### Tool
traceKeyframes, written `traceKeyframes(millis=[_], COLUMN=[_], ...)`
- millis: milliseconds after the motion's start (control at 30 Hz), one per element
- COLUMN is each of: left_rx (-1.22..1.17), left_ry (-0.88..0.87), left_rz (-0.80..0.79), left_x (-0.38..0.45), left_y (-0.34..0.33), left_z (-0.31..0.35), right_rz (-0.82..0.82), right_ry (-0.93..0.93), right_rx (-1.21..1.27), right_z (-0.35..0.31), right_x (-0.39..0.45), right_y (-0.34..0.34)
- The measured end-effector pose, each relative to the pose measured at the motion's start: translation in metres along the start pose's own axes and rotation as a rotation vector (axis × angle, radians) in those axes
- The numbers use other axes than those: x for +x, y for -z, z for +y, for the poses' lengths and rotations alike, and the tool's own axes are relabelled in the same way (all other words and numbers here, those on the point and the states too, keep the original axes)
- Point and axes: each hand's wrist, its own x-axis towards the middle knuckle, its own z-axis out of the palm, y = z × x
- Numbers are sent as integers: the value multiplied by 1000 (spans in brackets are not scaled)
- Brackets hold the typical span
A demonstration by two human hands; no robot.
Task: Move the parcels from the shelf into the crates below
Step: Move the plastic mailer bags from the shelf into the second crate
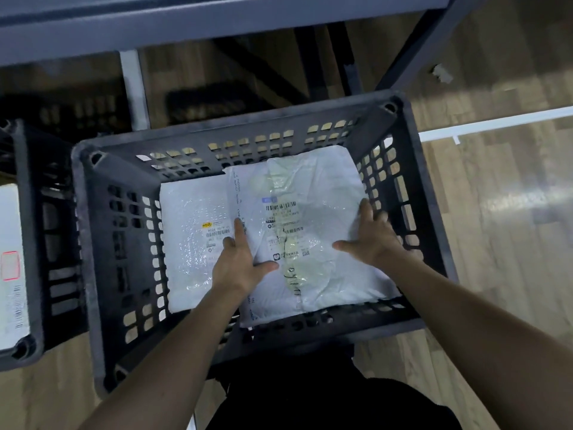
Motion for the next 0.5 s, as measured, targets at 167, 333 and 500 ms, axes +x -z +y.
traceKeyframes(millis=[167,333,500], left_rx=[377,746,869], left_ry=[-102,-299,-237], left_rz=[82,-180,-140], left_x=[11,21,28], left_y=[10,17,-10], left_z=[4,15,16], right_rz=[147,-168,-77], right_ry=[336,460,451], right_rx=[-440,-721,-758], right_z=[-8,-17,-19], right_x=[6,13,22], right_y=[11,14,-9])
